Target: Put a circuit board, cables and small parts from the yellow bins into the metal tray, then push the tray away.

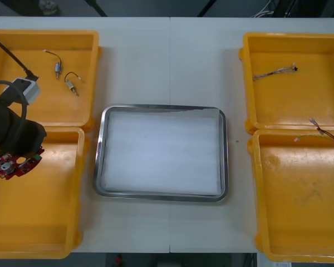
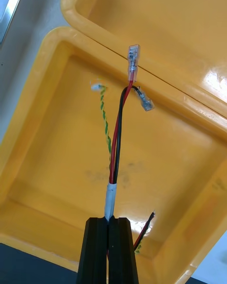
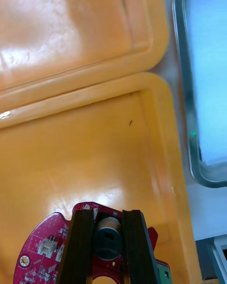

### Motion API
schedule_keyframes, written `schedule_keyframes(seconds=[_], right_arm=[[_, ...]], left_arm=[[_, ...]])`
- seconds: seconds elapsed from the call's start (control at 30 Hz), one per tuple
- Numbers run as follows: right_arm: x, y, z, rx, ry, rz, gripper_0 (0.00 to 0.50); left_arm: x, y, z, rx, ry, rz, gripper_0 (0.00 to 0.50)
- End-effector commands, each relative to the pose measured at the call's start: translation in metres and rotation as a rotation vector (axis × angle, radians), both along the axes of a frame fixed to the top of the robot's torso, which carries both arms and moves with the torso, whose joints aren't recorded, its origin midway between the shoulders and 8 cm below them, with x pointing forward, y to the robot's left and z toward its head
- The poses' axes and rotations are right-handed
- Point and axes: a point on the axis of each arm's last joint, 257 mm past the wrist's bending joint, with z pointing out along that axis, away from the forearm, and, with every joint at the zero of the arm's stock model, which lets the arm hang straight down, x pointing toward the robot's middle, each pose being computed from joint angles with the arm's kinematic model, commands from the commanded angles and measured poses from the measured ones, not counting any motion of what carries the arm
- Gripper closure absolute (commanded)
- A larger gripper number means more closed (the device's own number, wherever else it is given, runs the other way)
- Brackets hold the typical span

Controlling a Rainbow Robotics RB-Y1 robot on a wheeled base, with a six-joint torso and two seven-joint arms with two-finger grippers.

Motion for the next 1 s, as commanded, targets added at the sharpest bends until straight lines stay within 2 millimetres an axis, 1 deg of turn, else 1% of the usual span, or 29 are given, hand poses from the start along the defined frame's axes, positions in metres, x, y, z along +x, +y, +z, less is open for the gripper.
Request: schedule_keyframes(seconds=[0.03,0.07,0.2,0.27,0.3,0.37,0.4,0.5,0.57,0.63,0.8,1.0], right_arm=[[0.005,-0.007,0.014,-0.055,-0.028,0.039,0.500],[0.005,-0.007,0.015,-0.055,-0.029,0.038,0.500],[0.005,-0.007,0.015,-0.055,-0.030,0.037,0.500],[0.005,-0.007,0.014,-0.056,-0.029,0.038,0.500],[0.005,-0.007,0.015,-0.055,-0.030,0.037,0.500],[0.005,-0.007,0.015,-0.055,-0.030,0.037,0.500],[0.005,-0.008,0.015,-0.055,-0.029,0.036,0.500],[0.005,-0.007,0.015,-0.055,-0.030,0.037,0.500],[0.005,-0.008,0.015,-0.055,-0.029,0.036,0.500],[0.005,-0.007,0.015,-0.055,-0.030,0.037,0.500],[0.004,-0.006,0.014,-0.054,-0.027,0.040,0.500],[0.004,-0.005,0.015,-0.051,-0.027,0.044,0.500]], left_arm=[[0.007,-0.036,0.017,-0.018,-0.032,0.002,0.500],[0.007,-0.040,0.017,-0.019,-0.032,-0.001,0.500],[0.008,-0.071,0.019,-0.048,-0.028,-0.024,0.500],[0.007,-0.090,0.019,-0.070,-0.022,-0.032,0.500],[0.007,-0.095,0.018,-0.077,-0.021,-0.034,0.500],[0.006,-0.116,0.017,-0.110,-0.011,-0.036,0.500],[0.005,-0.121,0.017,-0.116,-0.009,-0.036,0.500],[0.004,-0.146,0.013,-0.151,0.012,-0.037,0.500],[0.005,-0.158,0.010,-0.159,0.013,-0.039,0.500],[0.004,-0.170,0.003,-0.163,0.028,-0.038,0.500],[0.008,-0.188,-0.013,-0.160,0.025,-0.045,0.500],[0.016,-0.198,-0.034,-0.167,0.041,-0.039,0.500]])
